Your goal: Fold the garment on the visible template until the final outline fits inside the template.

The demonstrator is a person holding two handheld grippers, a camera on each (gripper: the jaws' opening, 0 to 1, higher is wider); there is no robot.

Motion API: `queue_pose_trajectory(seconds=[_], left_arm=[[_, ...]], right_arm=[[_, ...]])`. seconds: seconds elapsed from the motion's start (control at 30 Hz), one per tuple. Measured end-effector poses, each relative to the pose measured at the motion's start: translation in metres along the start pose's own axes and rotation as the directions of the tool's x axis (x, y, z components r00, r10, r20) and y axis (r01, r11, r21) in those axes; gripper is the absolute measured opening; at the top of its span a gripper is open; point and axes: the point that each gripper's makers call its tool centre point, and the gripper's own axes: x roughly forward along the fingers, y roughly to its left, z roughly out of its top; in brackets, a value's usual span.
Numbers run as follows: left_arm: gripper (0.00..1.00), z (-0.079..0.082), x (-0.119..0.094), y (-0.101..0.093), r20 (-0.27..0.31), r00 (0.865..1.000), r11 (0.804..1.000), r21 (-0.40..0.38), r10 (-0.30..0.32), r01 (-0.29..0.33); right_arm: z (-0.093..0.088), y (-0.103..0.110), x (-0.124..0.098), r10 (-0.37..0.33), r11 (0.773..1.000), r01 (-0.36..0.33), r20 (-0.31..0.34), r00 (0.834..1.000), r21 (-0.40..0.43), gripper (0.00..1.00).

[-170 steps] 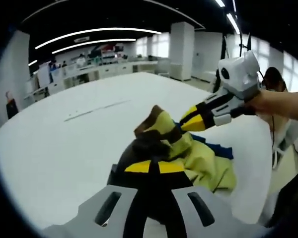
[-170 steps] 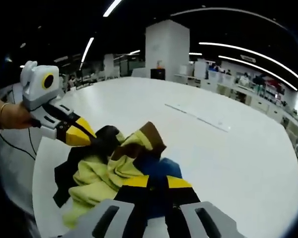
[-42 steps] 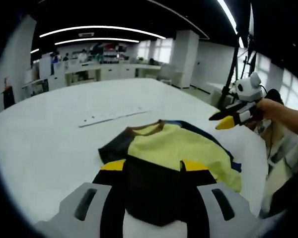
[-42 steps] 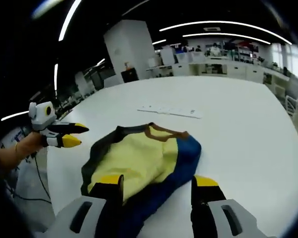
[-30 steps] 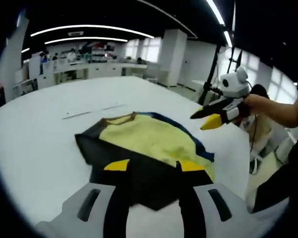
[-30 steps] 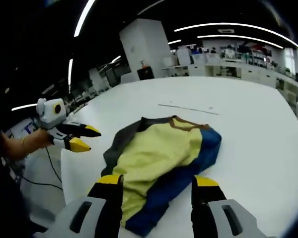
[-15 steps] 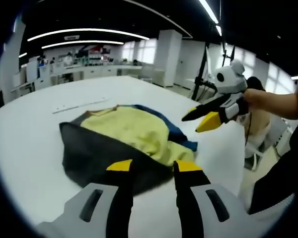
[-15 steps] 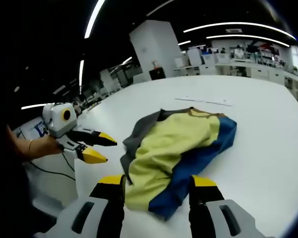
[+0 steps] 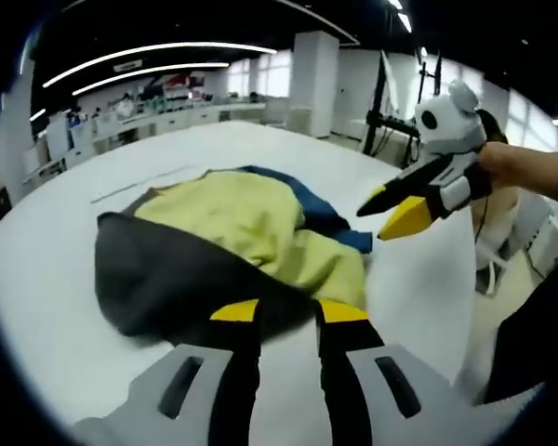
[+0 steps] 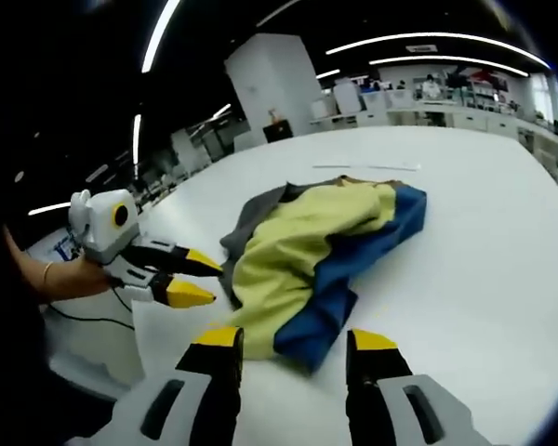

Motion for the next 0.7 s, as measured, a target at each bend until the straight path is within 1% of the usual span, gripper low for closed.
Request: queue_pose_trajectory(seconds=[0.1,0.17,0.23,0.3,0.33,0.37,0.4,0.43,0.47,0.5,0.53,0.57,0.63,0.67,0.7], left_arm=[[0.15,0.003,0.001,-0.004,0.019,1.000,0.997,-0.077,0.020,-0.019],[0.15,0.001,0.002,-0.004,0.010,0.999,0.990,-0.130,0.050,-0.048],[0.16,-0.001,0.006,-0.006,0.003,0.998,0.986,-0.156,0.066,-0.065],[0.15,-0.005,0.007,-0.003,-0.031,0.993,0.978,-0.169,0.117,-0.121],[0.16,-0.006,0.008,-0.001,-0.040,0.988,0.971,-0.183,0.148,-0.153],[0.17,-0.007,0.009,0.001,-0.051,0.984,0.968,-0.181,0.169,-0.175],[0.18,-0.007,0.011,-0.001,-0.054,0.985,0.969,-0.180,0.163,-0.170],[0.17,-0.010,0.012,0.001,-0.077,0.978,0.958,-0.201,0.193,-0.204],[0.16,-0.011,0.012,0.003,-0.089,0.974,0.950,-0.218,0.208,-0.223],[0.16,-0.010,0.015,0.002,-0.081,0.976,0.946,-0.242,0.202,-0.216],[0.15,-0.013,0.015,0.004,-0.095,0.971,0.938,-0.254,0.218,-0.235],[0.15,-0.017,0.016,0.005,-0.120,0.967,0.933,-0.262,0.223,-0.247],[0.14,-0.018,0.018,0.005,-0.130,0.967,0.933,-0.261,0.220,-0.247],[0.14,-0.023,0.018,0.007,-0.154,0.961,0.928,-0.264,0.228,-0.263],[0.13,-0.025,0.018,0.007,-0.163,0.959,0.922,-0.276,0.234,-0.272]], right_arm=[[-0.004,-0.001,0.000,-0.009,1.000,0.009,0.000,1.000,-0.005,0.35],[-0.005,-0.002,0.001,-0.013,1.000,0.013,-0.002,1.000,-0.001,0.34],[-0.007,-0.001,0.002,-0.015,1.000,0.015,-0.004,1.000,-0.006,0.33],[-0.008,0.000,0.003,-0.019,1.000,0.019,-0.010,1.000,-0.016,0.32],[-0.008,0.000,0.003,-0.021,1.000,0.021,-0.009,1.000,-0.019,0.32],[-0.007,-0.001,0.003,-0.022,1.000,0.022,-0.007,1.000,-0.018,0.32],[-0.007,-0.001,0.003,-0.024,1.000,0.024,-0.004,1.000,-0.014,0.31],[-0.006,-0.001,0.004,-0.025,1.000,0.025,0.001,1.000,-0.012,0.31],[-0.006,-0.002,0.004,-0.028,1.000,0.029,0.005,1.000,-0.012,0.30],[-0.005,-0.003,0.004,-0.032,0.999,0.032,0.007,0.999,-0.014,0.29],[-0.005,-0.003,0.004,-0.034,0.999,0.034,0.006,0.999,-0.014,0.28],[-0.006,-0.004,0.004,-0.039,0.999,0.039,0.006,0.999,-0.015,0.27],[-0.008,-0.005,0.005,-0.043,0.999,0.043,-0.002,0.999,-0.026,0.27],[-0.009,-0.004,0.005,-0.042,0.999,0.042,-0.005,0.999,-0.031,0.27],[-0.010,-0.004,0.006,-0.041,0.998,0.041,-0.010,0.999,-0.038,0.26]])
